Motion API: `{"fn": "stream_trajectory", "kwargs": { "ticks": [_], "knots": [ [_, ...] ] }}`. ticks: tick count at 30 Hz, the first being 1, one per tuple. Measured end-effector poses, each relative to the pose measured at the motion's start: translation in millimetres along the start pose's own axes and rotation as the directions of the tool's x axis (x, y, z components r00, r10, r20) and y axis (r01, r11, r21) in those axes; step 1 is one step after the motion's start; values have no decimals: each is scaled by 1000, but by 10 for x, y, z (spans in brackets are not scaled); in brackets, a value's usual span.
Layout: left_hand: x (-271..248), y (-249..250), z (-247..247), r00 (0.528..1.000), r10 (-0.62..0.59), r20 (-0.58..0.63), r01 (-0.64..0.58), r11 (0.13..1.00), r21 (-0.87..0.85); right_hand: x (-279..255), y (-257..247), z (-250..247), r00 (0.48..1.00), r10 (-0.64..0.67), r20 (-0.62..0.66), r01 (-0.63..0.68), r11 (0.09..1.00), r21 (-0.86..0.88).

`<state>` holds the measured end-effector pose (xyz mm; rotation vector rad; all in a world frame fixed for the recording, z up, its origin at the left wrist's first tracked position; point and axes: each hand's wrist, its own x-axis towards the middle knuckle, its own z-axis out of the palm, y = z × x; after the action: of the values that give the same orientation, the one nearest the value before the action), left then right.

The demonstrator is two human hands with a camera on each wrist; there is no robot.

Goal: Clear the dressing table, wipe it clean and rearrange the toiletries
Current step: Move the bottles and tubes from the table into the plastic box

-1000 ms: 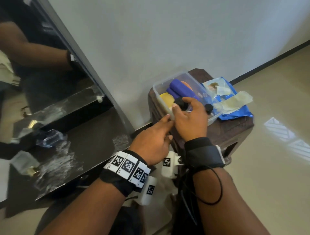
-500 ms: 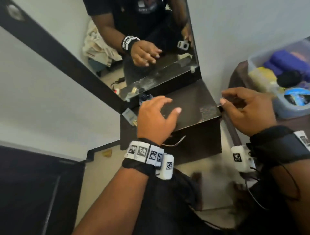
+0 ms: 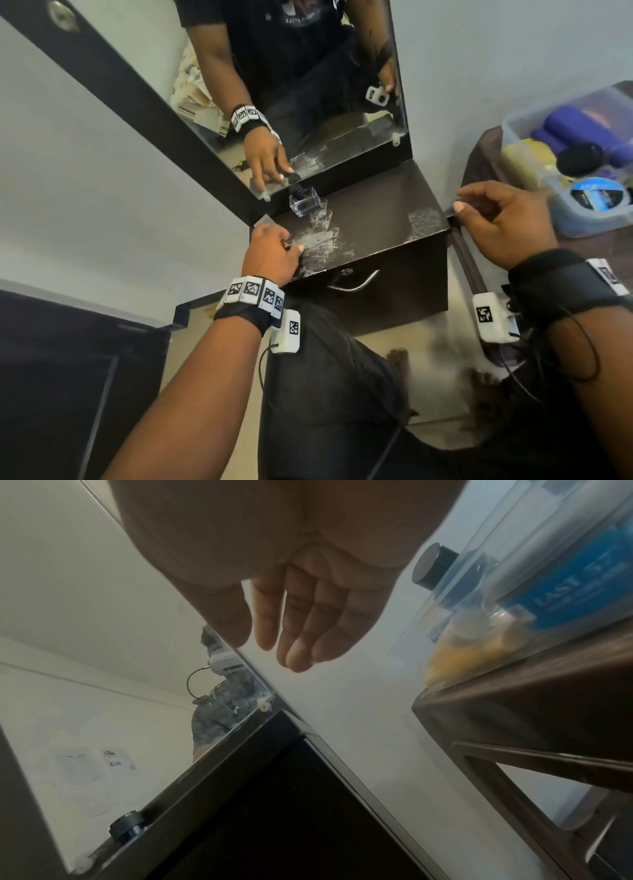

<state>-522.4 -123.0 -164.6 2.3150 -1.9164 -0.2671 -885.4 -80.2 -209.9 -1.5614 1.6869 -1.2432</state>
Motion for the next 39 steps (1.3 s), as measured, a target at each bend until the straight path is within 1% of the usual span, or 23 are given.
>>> {"fn": "stream_trajectory", "kwargs": {
  "ticks": [1, 3, 4, 6, 9, 15, 16, 17, 19, 21, 23, 24, 25, 26, 28, 29, 31, 32, 33, 34, 36, 38, 39],
  "knots": [
    [17, -27, -1, 1000, -1, -27, 0, 999, -40, 7, 3, 11, 1000, 6, 8, -6, 1000, 12],
    [48, -59, 3, 998, -62, -33, 56, 988, -142, 22, 37, 3, 1000, 8, 0, -8, 999, 33],
    [75, -55, 6, 995, -97, -21, 92, 978, -186, 30, 65, -20, 1000, 11, -10, -10, 999, 46],
    [149, -144, -20, 991, -131, 18, 131, 968, -212, 44, 98, -15, 1000, 20, -11, -20, 997, 70],
    [250, -143, -64, 993, -109, 43, 116, 975, -188, 74, 171, -31, 999, 38, -12, -37, 996, 83],
    [360, -42, -156, 994, -92, 51, 93, 996, -8, 110, 151, -37, 996, 85, -7, -84, 989, 122],
    [357, -21, -174, 996, -83, 40, 83, 996, -15, 116, 151, -21, 995, 96, -5, -95, 987, 133],
    [340, 22, -172, 997, -72, 40, 74, 996, -42, 116, 168, -42, 994, 108, -4, -106, 985, 138],
    [273, -19, -200, 994, -97, 48, 101, 991, -91, 127, 196, -43, 992, 126, 13, -126, 979, 160],
    [154, -29, -251, 995, -85, 56, 96, 968, -230, 140, 188, -44, 992, 120, 32, -123, 978, 171],
    [-38, 107, -275, 998, 5, 60, 14, 950, -313, 137, 128, -110, 994, 99, 50, -105, 984, 147],
    [-193, 286, -305, 996, 63, 62, -38, 942, -334, 132, 76, -151, 995, 77, 66, -86, 986, 141],
    [-318, 435, -306, 992, 120, 47, -93, 922, -376, 115, 22, -171, 994, 50, 101, -66, 986, 156],
    [-451, 633, -335, 983, 176, 61, -137, 906, -400, 95, -24, -193, 988, 19, 156, -48, 982, 181],
    [-574, 987, -304, 936, 340, 88, -283, 879, -384, 51, -104, -206, 956, -71, 284, 6, 975, 221],
    [-601, 1194, -289, 905, 415, 91, -349, 849, -398, 31, -131, -208, 935, -125, 331, 48, 972, 231],
    [-608, 1594, -242, 850, 523, 66, -447, 782, -433, -3, -138, -190, 908, -213, 361, 127, 961, 246],
    [-610, 1803, -229, 820, 568, 72, -476, 747, -465, -2, -139, -198, 914, -224, 337, 149, 961, 233],
    [-590, 1966, -212, 809, 583, 73, -476, 723, -501, 8, -122, -211, 933, -210, 291, 151, 965, 215],
    [-552, 2147, -179, 807, 586, 70, -460, 699, -547, 35, -82, -243, 958, -177, 225, 134, 972, 194],
    [-480, 2433, -125, 822, 565, 68, -397, 655, -644, 85, 1, -319, 990, -100, 95, 82, 981, 177],
    [-454, 2682, -49, 818, 573, 47, -376, 595, -711, 145, 96, -407, 997, 1, -72, 14, 978, 206],
    [-435, 2791, 34, 808, 588, 40, -382, 574, -724, 172, 128, -465, 980, 70, -185, -28, 975, 219]
  ]
}}
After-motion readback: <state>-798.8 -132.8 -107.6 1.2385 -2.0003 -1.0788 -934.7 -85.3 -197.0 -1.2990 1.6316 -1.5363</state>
